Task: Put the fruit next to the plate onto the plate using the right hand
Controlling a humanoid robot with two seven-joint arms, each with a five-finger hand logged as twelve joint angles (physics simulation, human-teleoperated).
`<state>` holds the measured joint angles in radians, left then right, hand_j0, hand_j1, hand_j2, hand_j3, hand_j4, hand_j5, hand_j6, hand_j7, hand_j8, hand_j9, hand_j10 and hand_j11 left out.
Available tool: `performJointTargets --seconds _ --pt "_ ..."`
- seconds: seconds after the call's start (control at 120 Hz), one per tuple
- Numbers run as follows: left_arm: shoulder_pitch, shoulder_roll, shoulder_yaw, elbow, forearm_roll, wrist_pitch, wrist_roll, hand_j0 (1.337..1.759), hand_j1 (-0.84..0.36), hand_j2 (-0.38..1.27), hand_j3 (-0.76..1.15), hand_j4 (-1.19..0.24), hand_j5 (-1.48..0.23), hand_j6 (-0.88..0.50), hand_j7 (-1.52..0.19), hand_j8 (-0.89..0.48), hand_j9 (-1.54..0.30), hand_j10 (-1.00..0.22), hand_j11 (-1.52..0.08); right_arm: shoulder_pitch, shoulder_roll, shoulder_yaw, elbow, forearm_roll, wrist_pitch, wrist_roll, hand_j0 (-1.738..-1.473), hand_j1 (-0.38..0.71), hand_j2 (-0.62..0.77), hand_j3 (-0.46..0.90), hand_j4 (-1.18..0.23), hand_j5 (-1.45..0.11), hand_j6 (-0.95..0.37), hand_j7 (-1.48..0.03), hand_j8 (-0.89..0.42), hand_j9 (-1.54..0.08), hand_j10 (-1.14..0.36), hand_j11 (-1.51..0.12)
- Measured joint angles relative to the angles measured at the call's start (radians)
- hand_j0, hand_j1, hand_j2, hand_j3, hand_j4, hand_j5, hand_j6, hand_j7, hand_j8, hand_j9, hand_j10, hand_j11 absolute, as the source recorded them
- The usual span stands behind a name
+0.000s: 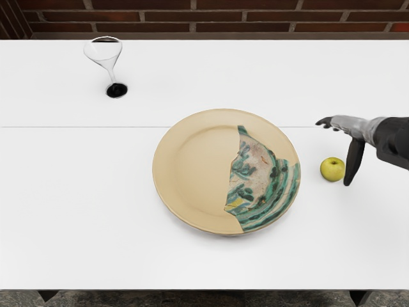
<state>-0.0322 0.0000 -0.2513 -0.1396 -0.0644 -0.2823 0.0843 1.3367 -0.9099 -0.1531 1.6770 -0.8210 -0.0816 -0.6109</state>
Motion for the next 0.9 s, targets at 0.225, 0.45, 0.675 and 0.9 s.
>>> performJointTargets --seconds 0.225,0.45,0.675,0.9 --pt "0.0 0.0 0.001 0.0 0.0 0.0 0.0 1.658 0.35 0.0 0.0 0.0 0.0 0.0 0.0 0.0 0.0 0.0 0.0 -0.071 -0.011 -0.003 0.02 -0.07 -0.097 0.0 -1.658 -0.12 -0.04 0.0 -0.2 -0.25 -0.2 -0.25 -0.2 -0.25 -0.2 -0.25" --pt "-0.002 0.0 0.001 0.0 0.0 0.0 0.0 1.658 0.35 0.0 0.0 0.0 0.0 0.0 0.0 0.0 0.0 0.0 0.0 -0.133 0.01 -0.002 0.001 -0.116 -0.171 0.0 -1.658 -0.05 -0.05 0.0 -0.26 -0.33 -0.26 -0.33 -0.26 -0.33 -0.26 -0.33" --pt "-0.006 0.0 0.001 0.0 0.0 0.0 0.0 1.658 0.35 0.0 0.0 0.0 0.0 0.0 0.0 0.0 0.0 0.0 0.0 -0.188 0.056 -0.002 -0.033 -0.174 -0.268 0.0 -1.658 -0.02 -0.05 0.0 -0.28 -0.36 -0.28 -0.36 -0.28 -0.36 -0.28 -0.36" --pt "-0.005 0.0 0.0 0.0 0.0 0.0 0.0 1.658 0.35 0.0 0.0 0.0 0.0 0.0 0.0 0.0 0.0 0.0 0.0 -0.214 0.093 -0.003 -0.04 -0.195 -0.313 0.0 -1.658 -0.02 -0.05 0.0 -0.29 -0.37 -0.29 -0.36 -0.29 -0.37 -0.28 -0.36"
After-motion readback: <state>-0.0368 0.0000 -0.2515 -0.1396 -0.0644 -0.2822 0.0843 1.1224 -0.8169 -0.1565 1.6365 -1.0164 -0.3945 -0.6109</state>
